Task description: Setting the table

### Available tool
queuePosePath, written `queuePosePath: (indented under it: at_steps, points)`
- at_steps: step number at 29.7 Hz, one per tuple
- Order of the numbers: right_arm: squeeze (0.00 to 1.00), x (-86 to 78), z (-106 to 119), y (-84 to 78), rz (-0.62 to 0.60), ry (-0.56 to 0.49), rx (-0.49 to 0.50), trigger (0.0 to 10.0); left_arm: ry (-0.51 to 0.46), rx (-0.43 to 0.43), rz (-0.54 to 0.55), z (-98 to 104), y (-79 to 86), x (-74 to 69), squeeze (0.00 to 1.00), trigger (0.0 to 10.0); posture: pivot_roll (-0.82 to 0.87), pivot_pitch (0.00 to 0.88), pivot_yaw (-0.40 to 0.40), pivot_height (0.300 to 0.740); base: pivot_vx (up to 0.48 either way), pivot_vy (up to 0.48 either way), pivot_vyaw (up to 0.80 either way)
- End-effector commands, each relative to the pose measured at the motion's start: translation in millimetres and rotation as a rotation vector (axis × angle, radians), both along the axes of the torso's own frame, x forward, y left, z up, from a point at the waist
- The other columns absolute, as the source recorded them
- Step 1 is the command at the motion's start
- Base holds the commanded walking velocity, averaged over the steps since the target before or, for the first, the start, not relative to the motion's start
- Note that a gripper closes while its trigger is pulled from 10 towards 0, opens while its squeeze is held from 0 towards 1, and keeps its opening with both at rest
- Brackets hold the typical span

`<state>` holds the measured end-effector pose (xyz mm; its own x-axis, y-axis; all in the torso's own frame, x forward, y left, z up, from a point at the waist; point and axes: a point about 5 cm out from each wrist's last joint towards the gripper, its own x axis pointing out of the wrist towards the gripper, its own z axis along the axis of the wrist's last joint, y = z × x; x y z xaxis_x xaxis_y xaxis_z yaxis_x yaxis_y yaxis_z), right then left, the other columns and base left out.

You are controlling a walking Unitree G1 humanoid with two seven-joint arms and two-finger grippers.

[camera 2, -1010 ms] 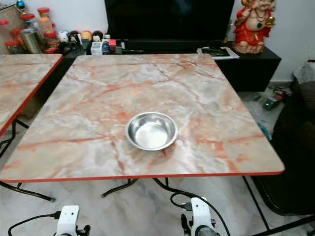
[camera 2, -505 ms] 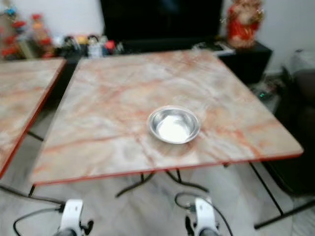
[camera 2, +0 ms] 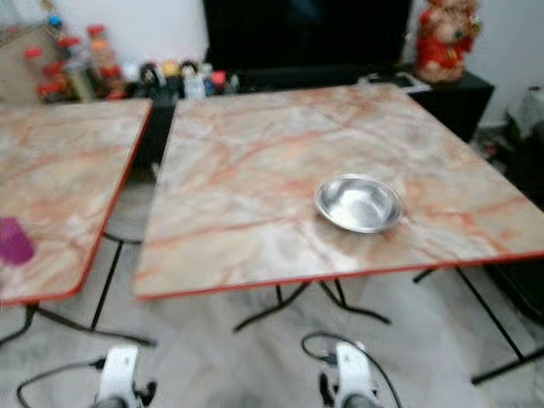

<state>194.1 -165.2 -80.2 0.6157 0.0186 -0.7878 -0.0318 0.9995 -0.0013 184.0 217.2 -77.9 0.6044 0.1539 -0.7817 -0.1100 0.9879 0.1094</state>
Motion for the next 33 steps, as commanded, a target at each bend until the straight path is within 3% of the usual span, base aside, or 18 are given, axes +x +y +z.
queuePosePath:
  at_steps: [1, 33]
  points:
    - [0.0, 1.1, 1.6, -10.5, -0.008, -0.009, -0.027, 10.0, -0.014, -0.007, -0.001, 1.7, -4.6, 5.3, 0.0, 10.0, 0.0, 0.0, 0.023, 0.74, 0.0, 0.42, 0.0]
    - [0.0, 2.7, 2.0, -6.7, -0.001, -0.009, -0.017, 10.0, -0.017, -0.007, 0.021, 2.4, -4.4, 7.0, 0.0, 10.0, 0.0, 0.0, 0.019, 0.74, 0.0, 0.42, 0.0]
